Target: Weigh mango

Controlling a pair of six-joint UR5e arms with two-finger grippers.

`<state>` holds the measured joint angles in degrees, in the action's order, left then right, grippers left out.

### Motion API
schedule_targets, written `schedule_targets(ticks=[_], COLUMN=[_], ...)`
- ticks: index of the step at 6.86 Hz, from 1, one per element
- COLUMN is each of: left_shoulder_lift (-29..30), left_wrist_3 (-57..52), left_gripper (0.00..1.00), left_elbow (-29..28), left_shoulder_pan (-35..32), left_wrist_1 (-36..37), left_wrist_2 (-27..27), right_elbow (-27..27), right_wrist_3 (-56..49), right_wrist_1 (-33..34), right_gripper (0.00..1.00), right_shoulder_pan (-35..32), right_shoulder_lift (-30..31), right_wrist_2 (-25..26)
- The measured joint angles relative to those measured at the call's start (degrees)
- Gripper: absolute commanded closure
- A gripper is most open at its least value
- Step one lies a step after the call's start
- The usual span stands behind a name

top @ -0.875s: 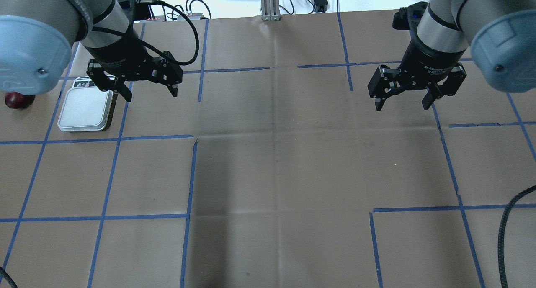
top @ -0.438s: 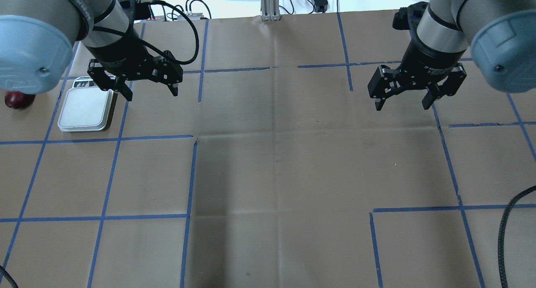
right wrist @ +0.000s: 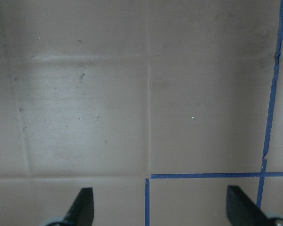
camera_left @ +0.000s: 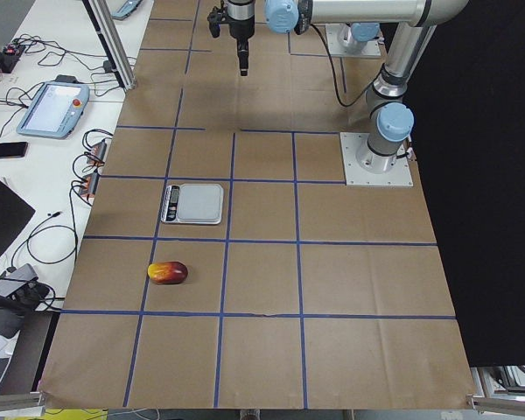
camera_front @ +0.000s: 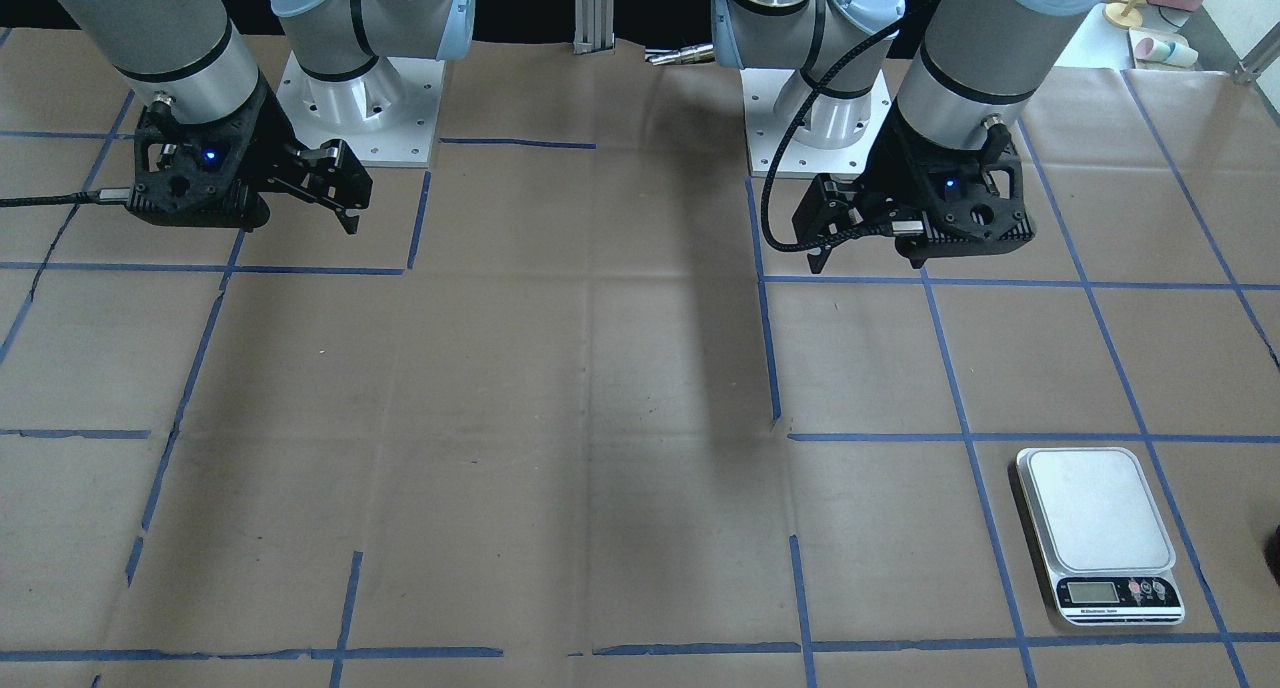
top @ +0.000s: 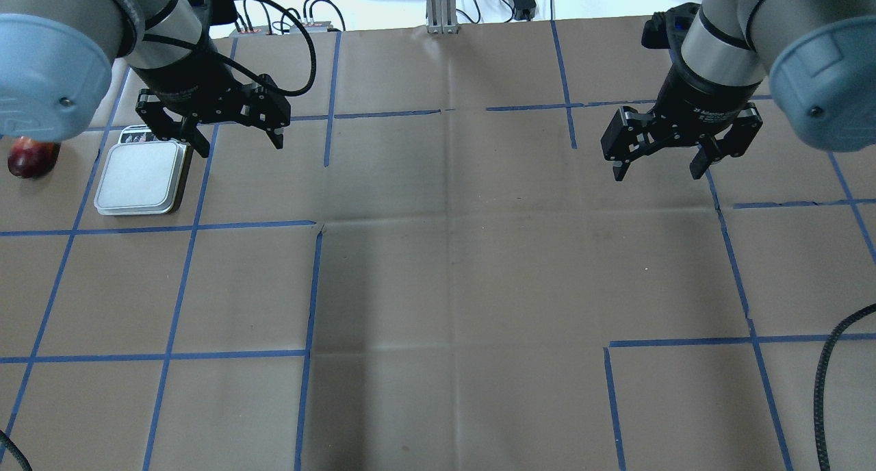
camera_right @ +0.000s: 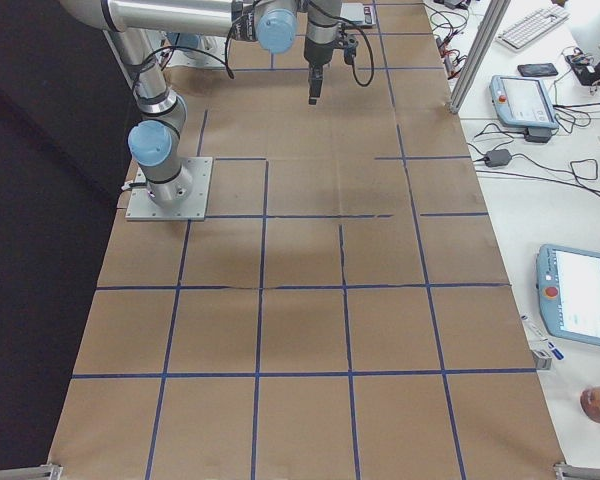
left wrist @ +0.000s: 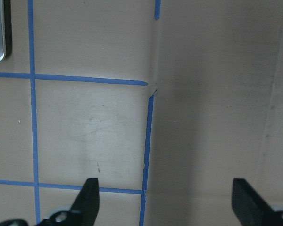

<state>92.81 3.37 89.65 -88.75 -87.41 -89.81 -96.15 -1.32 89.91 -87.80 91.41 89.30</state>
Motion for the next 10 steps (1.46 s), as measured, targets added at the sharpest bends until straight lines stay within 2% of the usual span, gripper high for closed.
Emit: schedule_targets(ticks=[2, 4, 5, 8, 10], left_shoulder_lift=[1.83, 7.05, 11.87, 30.62, 42.64], left_wrist_3=[-5.54, -17.99, -25.32, -44.33, -51.03], left_gripper=[0.01, 0.01, 0.01, 0.01, 0.01], left_elbow=[-2.38, -7.6, -12.12, -31.1, -44.11], left_shoulder_pan=[7.02, 18.91, 24.54, 37.68, 41.86], left_wrist_1=[0.03, 0.29, 0.62, 0.77, 0.64], left_wrist_2=[0.24, 2.36, 3.08, 3.47, 3.51], right_elbow=[0.0, 0.0, 0.0, 0.0, 0.0], right_wrist_3=[0.0, 0.0, 0.0, 0.0, 0.0], right_wrist_1=[0.0, 0.0, 0.0, 0.0, 0.0], right_gripper=[0.0, 0.0, 0.0, 0.0, 0.0], right_shoulder_pan=[0.0, 0.0, 0.0, 0.0, 0.0], right_shoulder_lift=[0.0, 0.0, 0.0, 0.0, 0.0], right_wrist_2=[0.0, 0.0, 0.0, 0.0, 0.0])
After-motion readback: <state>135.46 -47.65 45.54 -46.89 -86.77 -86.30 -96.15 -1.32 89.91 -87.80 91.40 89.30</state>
